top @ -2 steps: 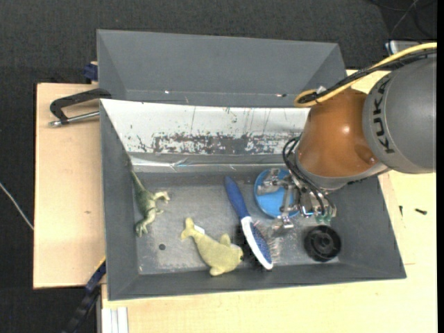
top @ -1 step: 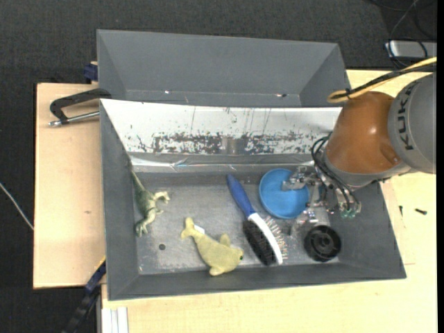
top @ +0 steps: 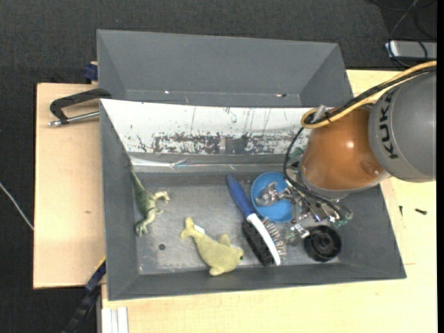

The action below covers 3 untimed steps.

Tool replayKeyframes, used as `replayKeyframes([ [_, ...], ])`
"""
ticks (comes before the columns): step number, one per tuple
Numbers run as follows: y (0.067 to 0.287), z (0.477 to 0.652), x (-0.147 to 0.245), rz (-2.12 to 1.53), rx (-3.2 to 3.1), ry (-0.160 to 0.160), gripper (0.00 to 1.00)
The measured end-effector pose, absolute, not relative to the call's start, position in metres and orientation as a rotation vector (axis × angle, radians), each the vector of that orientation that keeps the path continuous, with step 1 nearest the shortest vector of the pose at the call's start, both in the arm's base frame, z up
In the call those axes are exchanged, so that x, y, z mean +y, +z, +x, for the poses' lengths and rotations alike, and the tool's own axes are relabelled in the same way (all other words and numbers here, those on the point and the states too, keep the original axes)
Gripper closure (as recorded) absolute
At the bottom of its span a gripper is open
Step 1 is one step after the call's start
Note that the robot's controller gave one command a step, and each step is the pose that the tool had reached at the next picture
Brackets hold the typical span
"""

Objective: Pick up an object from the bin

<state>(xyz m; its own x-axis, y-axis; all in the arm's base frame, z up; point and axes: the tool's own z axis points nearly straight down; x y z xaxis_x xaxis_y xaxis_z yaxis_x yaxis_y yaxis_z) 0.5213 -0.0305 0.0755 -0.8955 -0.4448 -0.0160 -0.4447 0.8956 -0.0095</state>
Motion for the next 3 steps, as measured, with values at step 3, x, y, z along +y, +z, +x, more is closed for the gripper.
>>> replayKeyframes([
  [3,0.139,0.532,-0.033,-0.701,3.051,-0.004,1.00],
])
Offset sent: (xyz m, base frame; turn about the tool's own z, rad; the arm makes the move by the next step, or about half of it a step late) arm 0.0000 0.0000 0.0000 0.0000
